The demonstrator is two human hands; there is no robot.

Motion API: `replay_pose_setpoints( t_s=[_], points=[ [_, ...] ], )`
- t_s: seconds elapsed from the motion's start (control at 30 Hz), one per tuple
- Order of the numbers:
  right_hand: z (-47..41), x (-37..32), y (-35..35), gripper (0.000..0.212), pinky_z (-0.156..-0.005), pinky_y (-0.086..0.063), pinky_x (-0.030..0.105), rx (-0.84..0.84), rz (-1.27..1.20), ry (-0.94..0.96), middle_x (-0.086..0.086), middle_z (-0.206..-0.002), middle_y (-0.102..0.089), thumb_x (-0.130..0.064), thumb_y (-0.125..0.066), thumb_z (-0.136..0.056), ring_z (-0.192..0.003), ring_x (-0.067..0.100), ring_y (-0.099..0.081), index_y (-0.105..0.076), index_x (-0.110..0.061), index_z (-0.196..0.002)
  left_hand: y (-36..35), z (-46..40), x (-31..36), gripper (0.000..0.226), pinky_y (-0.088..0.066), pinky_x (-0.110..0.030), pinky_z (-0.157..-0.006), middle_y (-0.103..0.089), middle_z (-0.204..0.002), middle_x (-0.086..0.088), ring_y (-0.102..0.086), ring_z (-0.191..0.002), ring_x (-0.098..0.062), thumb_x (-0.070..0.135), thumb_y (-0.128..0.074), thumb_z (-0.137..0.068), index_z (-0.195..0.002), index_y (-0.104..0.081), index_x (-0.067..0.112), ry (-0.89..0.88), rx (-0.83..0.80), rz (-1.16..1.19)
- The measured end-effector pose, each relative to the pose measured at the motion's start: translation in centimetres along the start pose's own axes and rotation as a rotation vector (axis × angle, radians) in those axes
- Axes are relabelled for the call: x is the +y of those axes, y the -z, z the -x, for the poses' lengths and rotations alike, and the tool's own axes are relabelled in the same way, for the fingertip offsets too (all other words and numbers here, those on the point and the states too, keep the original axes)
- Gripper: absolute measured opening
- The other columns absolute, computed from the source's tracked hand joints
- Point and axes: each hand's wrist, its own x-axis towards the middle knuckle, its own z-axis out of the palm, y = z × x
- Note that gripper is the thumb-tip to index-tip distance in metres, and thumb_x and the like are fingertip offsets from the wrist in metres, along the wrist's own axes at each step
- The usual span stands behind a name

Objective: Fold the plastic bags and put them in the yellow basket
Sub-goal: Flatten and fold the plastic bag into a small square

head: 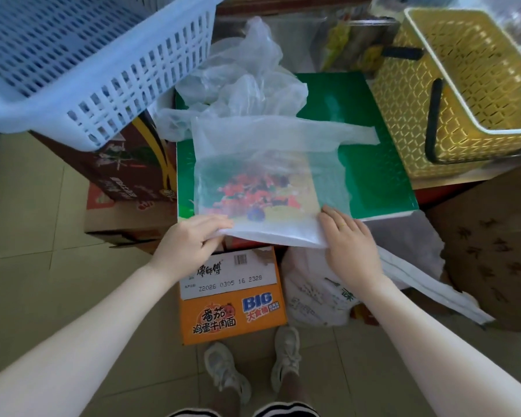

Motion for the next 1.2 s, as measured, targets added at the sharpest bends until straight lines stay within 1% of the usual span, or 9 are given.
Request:
replay_pose_setpoints(
  t_s=[0.17, 0.37, 0.53, 0.8, 0.83, 0.9, 1.0, 1.1, 1.2],
  points=[
    [0.0, 0.0, 4.4, 0.013, -0.054, -0.032, 0.032, -0.298, -0.265, -0.117, 0.002, -0.073, -0.054, -0.002, -0.047, -0.083, -0.07, 0.029, -0.053, -0.051, -0.013, -0.089, 1.9, 0.4, 1.8, 0.023, -0.042, -0.009, -0.067, -0.066, -0.075, 0.024, -0.058, -0.073, 0.004, 0.012, -0.064, -0.084, -0.071, -0.065, 0.031, 0.389, 0.233, 0.442],
    [-4.5, 2.0, 7.3, 0.012, -0.056, -0.032, 0.032, -0.311, -0.604, -0.267, 0.021, -0.072, -0.057, -0.004, -0.05, -0.08, -0.061, 0.023, -0.047, -0.059, 0.003, -0.078, 2.6, -0.7, 0.3, 0.024, -0.047, -0.017, -0.081, -0.067, -0.096, 0.024, -0.061, -0.093, 0.005, 0.023, -0.064, -0.083, -0.101, -0.055, 0.035, 0.608, 0.056, 0.708],
    [-8.0, 2.9, 6.3, 0.024, -0.058, -0.021, 0.033, -0.25, -0.408, -0.269, 0.011, -0.07, -0.046, -0.011, -0.053, -0.086, -0.067, 0.023, -0.042, -0.049, 0.001, -0.065, 1.2, -3.2, -1.0, 0.029, -0.04, -0.036, -0.057, -0.061, -0.075, -0.017, -0.056, -0.069, -0.032, 0.027, -0.048, -0.094, -0.082, -0.057, 0.002, 0.658, 0.071, 0.221],
    [-13.0, 1.9, 3.8, 0.035, -0.062, -0.033, 0.031, -0.302, -0.066, -0.072, 0.005, -0.071, -0.044, -0.022, -0.036, -0.096, -0.077, 0.03, -0.05, -0.034, -0.014, -0.062, 0.4, -4.2, -0.4, 0.019, -0.032, -0.033, -0.048, -0.05, -0.067, -0.006, -0.05, -0.062, -0.032, 0.021, -0.043, -0.095, -0.079, -0.043, 0.011, 0.711, 0.112, -0.175],
    [-13.4, 1.8, 3.6, 0.036, -0.061, -0.034, 0.031, -0.335, -0.05, -0.078, 0.006, -0.071, -0.045, -0.023, -0.036, -0.096, -0.075, 0.03, -0.05, -0.033, -0.016, -0.061, 0.5, -4.1, -0.1, 0.011, -0.037, -0.034, -0.05, -0.053, -0.076, -0.007, -0.052, -0.067, -0.032, 0.018, -0.047, -0.093, -0.098, -0.048, 0.009, 0.711, 0.12, -0.239],
    [-13.6, 1.5, 3.2, 0.033, -0.062, -0.035, 0.029, -0.39, -0.027, -0.094, 0.007, -0.077, -0.048, -0.027, -0.038, -0.094, -0.075, 0.028, -0.049, -0.037, -0.016, -0.063, 0.2, -4.2, 0.0, 0.047, -0.048, -0.041, -0.068, -0.056, -0.107, -0.016, -0.055, -0.09, -0.036, 0.008, -0.057, -0.084, -0.127, -0.041, 0.002, 0.619, 0.154, -0.407],
    [-13.7, 1.1, 2.8, 0.032, -0.062, -0.035, 0.028, -0.405, 0.001, -0.103, 0.007, -0.08, -0.049, -0.03, -0.042, -0.092, -0.075, 0.027, -0.048, -0.039, -0.017, -0.064, -1.7, -5.7, 0.2, 0.05, -0.037, -0.051, -0.099, -0.042, -0.136, -0.024, -0.041, -0.121, -0.041, 0.0, -0.054, -0.077, -0.126, -0.047, -0.004, 0.298, 0.167, -0.509],
    [-14.0, 1.3, 2.7, 0.035, -0.057, -0.034, 0.026, -0.415, 0.007, -0.115, 0.005, -0.076, -0.05, -0.033, -0.047, -0.089, -0.071, 0.028, -0.049, -0.038, -0.019, -0.059, -3.6, -7.9, 0.9, 0.051, -0.017, -0.044, -0.111, -0.035, -0.145, -0.018, -0.031, -0.134, -0.034, 0.027, -0.031, -0.088, -0.127, -0.051, 0.001, 0.256, -0.075, -0.442],
    [-14.4, 1.8, 2.6, 0.027, -0.052, -0.032, 0.025, -0.41, 0.001, -0.124, 0.003, -0.073, -0.052, -0.034, -0.05, -0.087, -0.07, 0.028, -0.053, -0.05, -0.015, -0.068, -4.8, -8.2, 0.3, 0.076, 0.007, -0.036, -0.112, -0.002, -0.156, -0.008, 0.001, -0.143, -0.024, 0.058, -0.007, -0.086, -0.148, -0.014, 0.013, 0.424, -0.203, -0.45]
  ],
)
